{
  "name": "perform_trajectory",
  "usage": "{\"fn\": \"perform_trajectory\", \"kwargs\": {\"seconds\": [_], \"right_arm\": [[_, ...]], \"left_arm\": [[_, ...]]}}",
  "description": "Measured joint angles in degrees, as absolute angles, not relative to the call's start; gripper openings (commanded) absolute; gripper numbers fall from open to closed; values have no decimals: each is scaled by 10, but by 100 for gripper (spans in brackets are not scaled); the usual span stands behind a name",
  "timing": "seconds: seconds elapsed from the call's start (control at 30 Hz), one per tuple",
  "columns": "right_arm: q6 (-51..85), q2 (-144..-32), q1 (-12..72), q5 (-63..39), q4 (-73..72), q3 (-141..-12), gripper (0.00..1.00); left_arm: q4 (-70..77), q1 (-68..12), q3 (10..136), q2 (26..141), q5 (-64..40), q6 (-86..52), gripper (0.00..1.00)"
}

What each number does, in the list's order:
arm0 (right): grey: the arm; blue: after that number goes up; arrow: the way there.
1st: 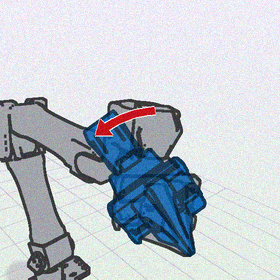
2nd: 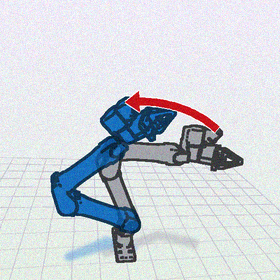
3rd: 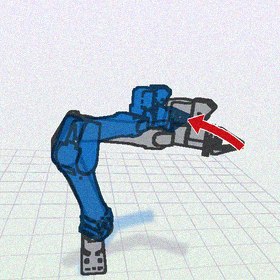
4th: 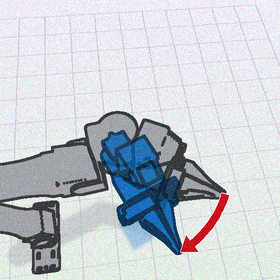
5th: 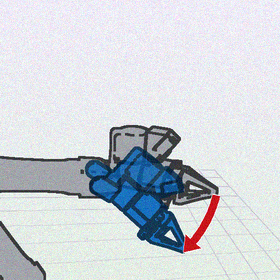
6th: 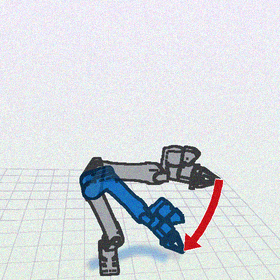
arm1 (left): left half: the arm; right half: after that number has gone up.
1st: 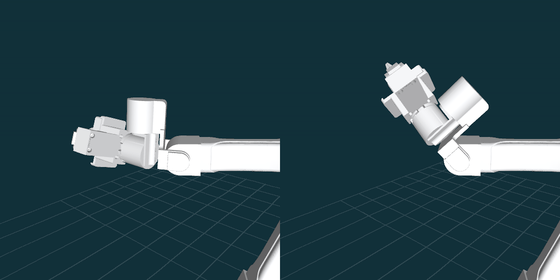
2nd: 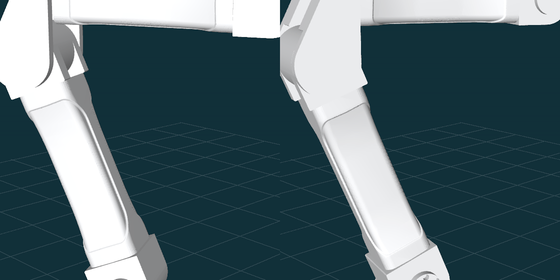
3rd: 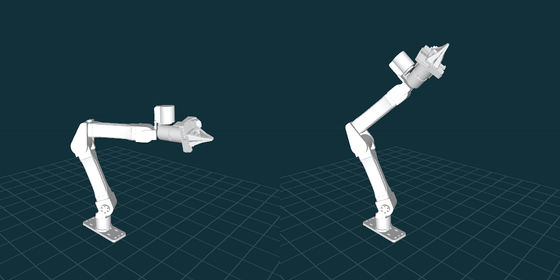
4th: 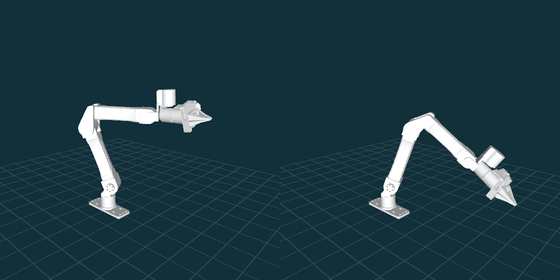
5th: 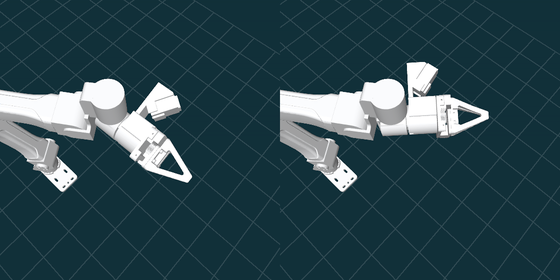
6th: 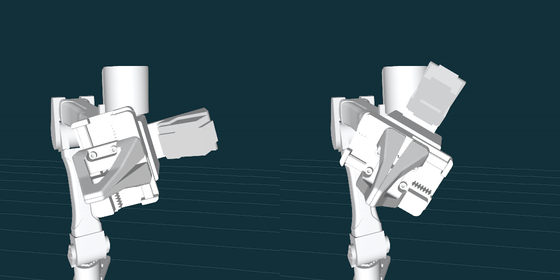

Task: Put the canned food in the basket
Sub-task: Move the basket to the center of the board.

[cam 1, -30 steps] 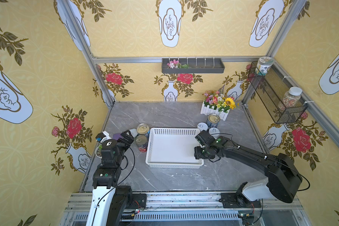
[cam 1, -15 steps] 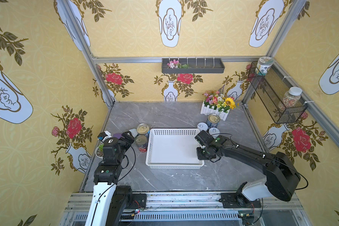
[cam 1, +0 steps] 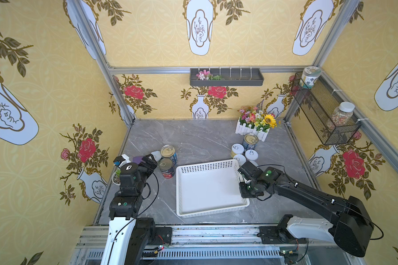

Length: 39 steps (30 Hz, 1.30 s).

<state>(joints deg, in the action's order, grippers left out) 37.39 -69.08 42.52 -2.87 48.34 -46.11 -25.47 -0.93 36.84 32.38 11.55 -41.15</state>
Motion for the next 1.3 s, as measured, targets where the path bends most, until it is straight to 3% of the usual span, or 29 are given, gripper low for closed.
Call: {"fn": "perform_trajectory", "kwargs": {"seconds": [0.3, 0.53, 0.63, 0.77, 0.83, 0.9, 1.17, 1.3], "right_arm": [[444, -669, 438, -32, 456, -411, 19], [460, -727, 439, -30, 426, -425, 21], [459, -747, 439, -32, 411, -423, 36], [447, -750, 440, -39, 409, -437, 74], [432, -737, 441, -25, 417, -456, 86], [426, -716, 441, -2, 437, -484, 93], [402, -649, 433, 91, 517, -560, 97], [386, -658, 346, 111, 525, -562, 97]], "left_arm": [[-262, -9, 365, 318, 116, -411, 95], [-262, -10, 365, 316, 116, -411, 100], [-262, -10, 365, 316, 113, -411, 100], [-262, -10, 364, 314, 109, -411, 100], [-261, -10, 363, 313, 109, -411, 100], [-261, -10, 362, 312, 109, -411, 100], [-262, -10, 362, 311, 107, -411, 100], [-262, -10, 362, 310, 107, -411, 100]]}}
